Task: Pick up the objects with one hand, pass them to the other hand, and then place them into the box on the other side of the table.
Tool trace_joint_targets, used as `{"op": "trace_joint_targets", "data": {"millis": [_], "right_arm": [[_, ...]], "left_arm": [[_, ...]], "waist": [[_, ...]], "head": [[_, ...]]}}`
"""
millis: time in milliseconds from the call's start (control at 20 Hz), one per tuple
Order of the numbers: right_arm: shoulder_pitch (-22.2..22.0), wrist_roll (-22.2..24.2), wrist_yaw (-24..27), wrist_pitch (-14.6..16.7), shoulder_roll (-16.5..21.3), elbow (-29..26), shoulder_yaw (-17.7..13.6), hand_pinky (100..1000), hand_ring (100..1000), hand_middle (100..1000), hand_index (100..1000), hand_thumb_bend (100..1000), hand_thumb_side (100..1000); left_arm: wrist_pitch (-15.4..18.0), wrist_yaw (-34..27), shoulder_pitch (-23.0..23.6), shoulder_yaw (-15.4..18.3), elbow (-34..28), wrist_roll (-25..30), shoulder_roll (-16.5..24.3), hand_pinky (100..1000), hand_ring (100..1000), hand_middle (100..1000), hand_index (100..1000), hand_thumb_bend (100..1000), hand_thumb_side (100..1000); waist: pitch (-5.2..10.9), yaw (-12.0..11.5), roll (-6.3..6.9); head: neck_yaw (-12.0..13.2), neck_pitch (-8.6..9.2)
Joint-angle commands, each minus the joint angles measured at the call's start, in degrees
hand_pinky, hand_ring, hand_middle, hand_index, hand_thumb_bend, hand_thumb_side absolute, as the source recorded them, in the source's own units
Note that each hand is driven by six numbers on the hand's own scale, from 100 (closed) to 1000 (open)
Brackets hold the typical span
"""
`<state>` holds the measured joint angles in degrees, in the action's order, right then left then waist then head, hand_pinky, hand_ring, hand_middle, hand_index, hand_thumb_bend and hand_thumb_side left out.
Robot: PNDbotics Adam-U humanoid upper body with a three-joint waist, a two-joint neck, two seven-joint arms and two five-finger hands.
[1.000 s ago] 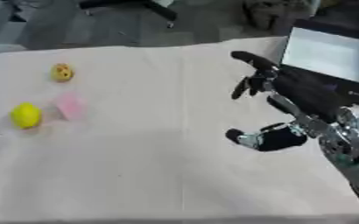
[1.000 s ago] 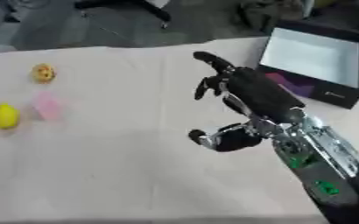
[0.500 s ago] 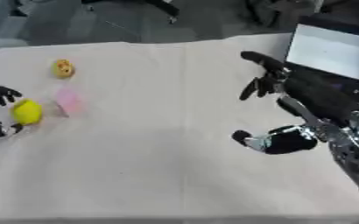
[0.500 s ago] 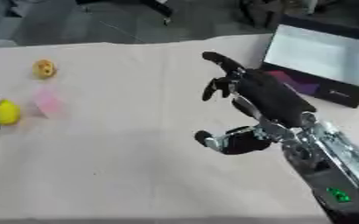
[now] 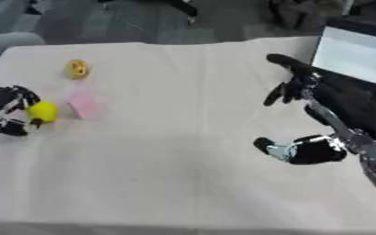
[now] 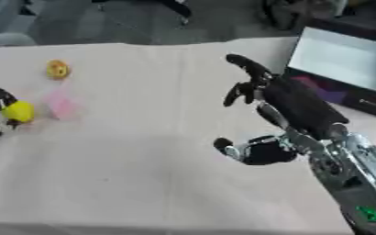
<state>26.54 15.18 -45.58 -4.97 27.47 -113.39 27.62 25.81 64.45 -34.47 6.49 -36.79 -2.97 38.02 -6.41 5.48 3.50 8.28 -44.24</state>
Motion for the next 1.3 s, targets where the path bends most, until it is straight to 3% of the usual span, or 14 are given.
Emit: {"op": "trace_joint_targets", "data": {"millis": [50,200,350,650,1000,1300], "right_arm": [[0.7,-0.2,0.1,0.0,0.6,-1.2,-0.5,577,580,1000,636,491,334],[0.7,-0.1,0.0,0.1,0.8,-1.2,-0.6,580,583,1000,643,500,322],[0.9,0.1,-0.3,0.3,1.0,-1.2,-0.8,583,590,1000,658,513,309],[2.3,0.1,-0.7,1.3,1.2,-1.2,-0.6,594,633,1000,698,536,290],[4.3,0.8,-1.4,2.7,0.8,-1.2,0.0,606,654,1000,756,527,245],[5.8,2.1,-1.0,3.7,0.4,-1.2,0.7,613,654,1000,759,497,230]], "left_arm": [[1.9,-1.1,-0.5,-0.2,-3.3,-0.5,2.2,618,479,460,630,119,104],[5.4,-4.2,-0.1,-0.4,-10.0,0.5,3.2,622,470,449,617,100,103],[8.8,-11.3,0.8,-1.0,-18.4,2.8,4.0,624,459,436,602,100,109],[12.5,-31.0,3.0,-7.1,-31.7,15.5,2.2,624,444,417,578,100,134],[8.6,-49.5,2.2,-17.6,-43.2,33.6,-2.7,622,438,411,568,100,152],[3.1,-59.1,-2.2,-21.2,-47.7,41.7,-6.4,624,434,406,561,100,161]], "waist": [[0.9,-0.3,0.09],[1.01,-0.7,0.13],[1.08,-1.1,0.18],[1.18,-1.1,0.31],[1.16,-0.7,0.32],[1.22,-0.8,0.38]], "head": [[0.1,0.12],[-0.5,0.12],[-1.3,0.12],[-2.2,0.12],[-2.4,0.12],[-2.8,0.12]]}}
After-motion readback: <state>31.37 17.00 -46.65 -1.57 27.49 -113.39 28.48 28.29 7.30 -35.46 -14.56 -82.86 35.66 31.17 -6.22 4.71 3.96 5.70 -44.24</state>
